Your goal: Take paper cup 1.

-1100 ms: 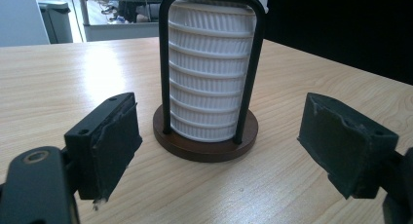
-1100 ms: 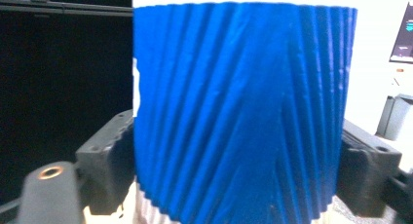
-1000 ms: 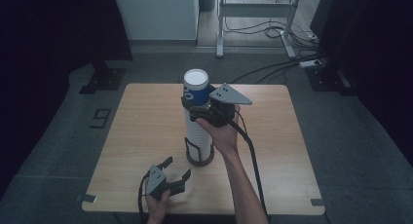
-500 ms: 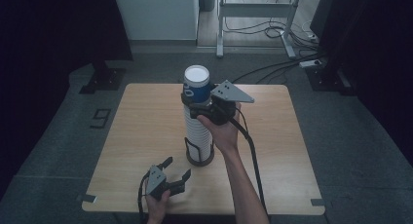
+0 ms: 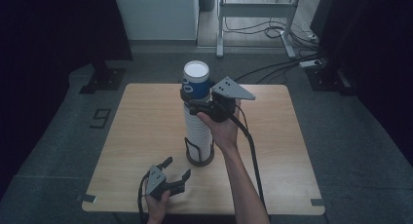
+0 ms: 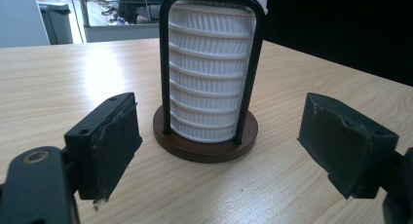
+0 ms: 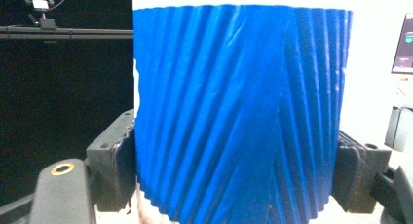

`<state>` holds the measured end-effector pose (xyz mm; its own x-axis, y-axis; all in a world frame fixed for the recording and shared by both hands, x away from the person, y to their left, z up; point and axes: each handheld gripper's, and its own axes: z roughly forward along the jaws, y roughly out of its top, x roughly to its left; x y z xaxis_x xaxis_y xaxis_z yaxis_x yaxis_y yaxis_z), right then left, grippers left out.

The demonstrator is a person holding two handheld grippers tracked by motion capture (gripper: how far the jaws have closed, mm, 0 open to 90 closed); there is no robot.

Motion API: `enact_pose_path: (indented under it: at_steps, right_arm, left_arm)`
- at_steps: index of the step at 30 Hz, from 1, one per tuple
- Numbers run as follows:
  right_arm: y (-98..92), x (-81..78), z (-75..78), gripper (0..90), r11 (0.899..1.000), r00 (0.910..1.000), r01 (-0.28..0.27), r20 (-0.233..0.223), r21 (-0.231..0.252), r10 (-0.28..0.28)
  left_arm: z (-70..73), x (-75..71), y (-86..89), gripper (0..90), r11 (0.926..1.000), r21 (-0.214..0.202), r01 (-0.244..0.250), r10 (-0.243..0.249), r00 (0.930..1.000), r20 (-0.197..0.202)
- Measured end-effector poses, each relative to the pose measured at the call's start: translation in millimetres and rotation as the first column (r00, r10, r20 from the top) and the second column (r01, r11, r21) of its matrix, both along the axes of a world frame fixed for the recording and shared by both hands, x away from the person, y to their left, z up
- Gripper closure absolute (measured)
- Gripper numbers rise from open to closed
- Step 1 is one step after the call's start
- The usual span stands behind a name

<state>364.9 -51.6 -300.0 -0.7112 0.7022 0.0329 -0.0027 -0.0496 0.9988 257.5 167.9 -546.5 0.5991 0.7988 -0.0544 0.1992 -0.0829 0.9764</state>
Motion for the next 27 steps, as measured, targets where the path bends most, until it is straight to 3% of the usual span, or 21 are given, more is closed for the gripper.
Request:
enact_pose_path:
  at_steps: [22,27]
  right_arm:
    - [2.9,-3.5,20.6,19.9,1.000,0.9990,0.002,0.045,0.014,-0.003]
    - [-0.8,-5.4,27.7,20.0,0.999,0.9978,0.006,0.066,0.042,-0.009]
  left_arm:
    - [-0.2,-0.3,0.6,14.5,0.9998,-0.010,0.015,-0.015,0.9999,-0.002]
    - [-0.2,-1.1,0.3,14.5,0.9999,-0.006,0.014,-0.014,0.9999,0.002]
